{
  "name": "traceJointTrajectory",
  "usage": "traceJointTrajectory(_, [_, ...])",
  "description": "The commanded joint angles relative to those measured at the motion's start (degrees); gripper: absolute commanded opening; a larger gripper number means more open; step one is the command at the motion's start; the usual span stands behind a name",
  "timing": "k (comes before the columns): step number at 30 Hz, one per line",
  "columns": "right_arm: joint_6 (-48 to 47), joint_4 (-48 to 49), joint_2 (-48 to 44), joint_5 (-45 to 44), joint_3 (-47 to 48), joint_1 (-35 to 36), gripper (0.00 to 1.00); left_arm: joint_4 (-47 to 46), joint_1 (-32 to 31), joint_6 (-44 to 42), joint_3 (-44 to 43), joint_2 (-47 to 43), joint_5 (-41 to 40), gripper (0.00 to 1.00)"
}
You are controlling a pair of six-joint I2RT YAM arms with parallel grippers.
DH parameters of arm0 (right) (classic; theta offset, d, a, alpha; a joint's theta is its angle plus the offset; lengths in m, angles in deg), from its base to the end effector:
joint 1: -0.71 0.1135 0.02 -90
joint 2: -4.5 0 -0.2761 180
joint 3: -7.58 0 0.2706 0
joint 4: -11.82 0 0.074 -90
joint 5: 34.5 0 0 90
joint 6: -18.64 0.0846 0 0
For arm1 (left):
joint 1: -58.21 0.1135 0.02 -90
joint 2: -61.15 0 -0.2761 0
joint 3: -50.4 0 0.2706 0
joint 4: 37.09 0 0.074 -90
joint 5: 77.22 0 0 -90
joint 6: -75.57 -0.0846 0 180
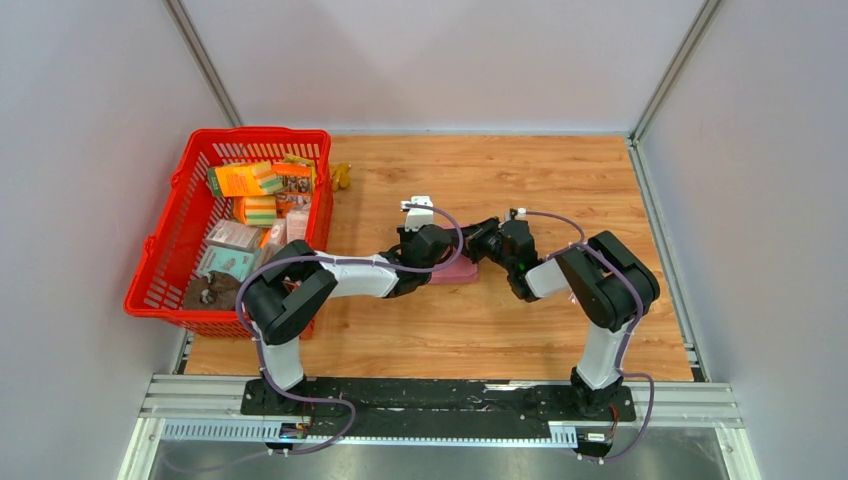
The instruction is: Fold the paper box
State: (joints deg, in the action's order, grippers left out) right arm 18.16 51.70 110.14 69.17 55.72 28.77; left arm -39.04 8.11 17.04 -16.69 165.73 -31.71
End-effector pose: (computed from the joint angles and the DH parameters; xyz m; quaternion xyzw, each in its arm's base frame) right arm 0.3336 0.2005 0.1039 0.3491 0.7247 0.5512 0.2216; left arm 0.3107 -0.2792 0.1379 -0.0377 0.8402 -0.0218 0.5406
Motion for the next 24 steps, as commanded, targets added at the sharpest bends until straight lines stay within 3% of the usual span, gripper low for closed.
traceJointTrajectory(1, [-0.6,-3.6,-1.2,0.7,0.8,0.3,0.0,6.0,0.2,4.0,-0.1,1.9,-2.3,0.0])
traceJointTrajectory(6, [-1.4,-5.2,-2.5,-0.7,0.2,0.4,0.0,4.5,-0.7,1.2,1.5,0.5,-4.1,0.0])
traceJointTrajectory(9, [-1.4,-4.8,-1.9,-0.1,0.5,0.5,0.0,-3.2,-1.1,0.0,5.7,-0.9,-0.7,0.28])
traceJointTrajectory(12, [-1.4,-4.4,-1.7,0.0,0.4,0.4,0.0,-5.0,-1.1,-0.3,6.4,-1.0,1.1,0.34])
traceJointTrajectory(20, [-1.4,-3.7,-1.5,0.4,0.1,0.5,0.0,-6.8,-1.1,-1.4,5.8,-0.2,2.2,0.34])
traceJointTrajectory(24, [-1.2,-3.0,-0.9,0.9,0.2,0.5,0.0,-12.4,-1.1,-1.9,9.8,-2.4,4.8,0.51])
